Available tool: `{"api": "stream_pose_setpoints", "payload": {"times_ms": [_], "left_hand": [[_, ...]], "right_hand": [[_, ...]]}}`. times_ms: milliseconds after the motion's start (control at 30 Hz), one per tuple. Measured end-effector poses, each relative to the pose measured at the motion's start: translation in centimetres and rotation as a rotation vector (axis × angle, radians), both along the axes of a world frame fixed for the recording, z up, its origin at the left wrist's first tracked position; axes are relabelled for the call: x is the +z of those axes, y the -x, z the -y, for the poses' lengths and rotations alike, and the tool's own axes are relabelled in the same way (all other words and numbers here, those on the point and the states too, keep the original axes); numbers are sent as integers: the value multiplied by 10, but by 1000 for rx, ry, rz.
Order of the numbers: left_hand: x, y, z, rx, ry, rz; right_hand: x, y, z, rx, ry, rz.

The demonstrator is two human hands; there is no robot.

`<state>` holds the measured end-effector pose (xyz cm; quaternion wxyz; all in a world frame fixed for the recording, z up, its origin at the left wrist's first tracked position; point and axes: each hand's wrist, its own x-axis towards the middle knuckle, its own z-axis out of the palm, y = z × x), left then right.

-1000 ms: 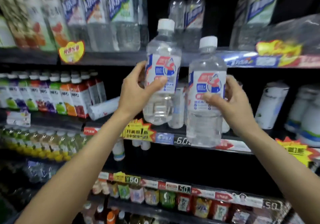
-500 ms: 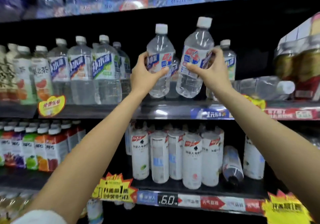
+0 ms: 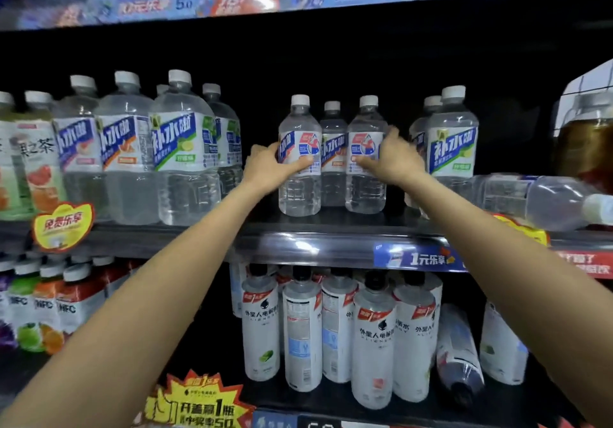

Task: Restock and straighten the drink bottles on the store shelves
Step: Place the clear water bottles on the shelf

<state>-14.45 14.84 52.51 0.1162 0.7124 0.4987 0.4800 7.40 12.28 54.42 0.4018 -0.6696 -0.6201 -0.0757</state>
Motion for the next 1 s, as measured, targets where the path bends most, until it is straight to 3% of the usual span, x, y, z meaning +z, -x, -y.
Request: {"api": "stream_pose_setpoints", "payload": {"times_ms": [167, 433, 633, 767, 1000], "left_hand": [[3, 0, 4, 45, -57, -89], [-1, -15, 3, 57, -122, -85], [-2, -27, 5, 167, -118, -127], [-6, -28, 40, 292, -174, -144], [-107, 12, 156, 84, -604, -17]], "right_hand": [[4, 4, -1, -87, -6, 65], [4, 10, -11, -122, -38, 190], [-6, 17, 8, -52, 2, 176], [-21, 25, 58, 122, -190, 222], [-125, 46, 145, 374, -639, 309]]}}
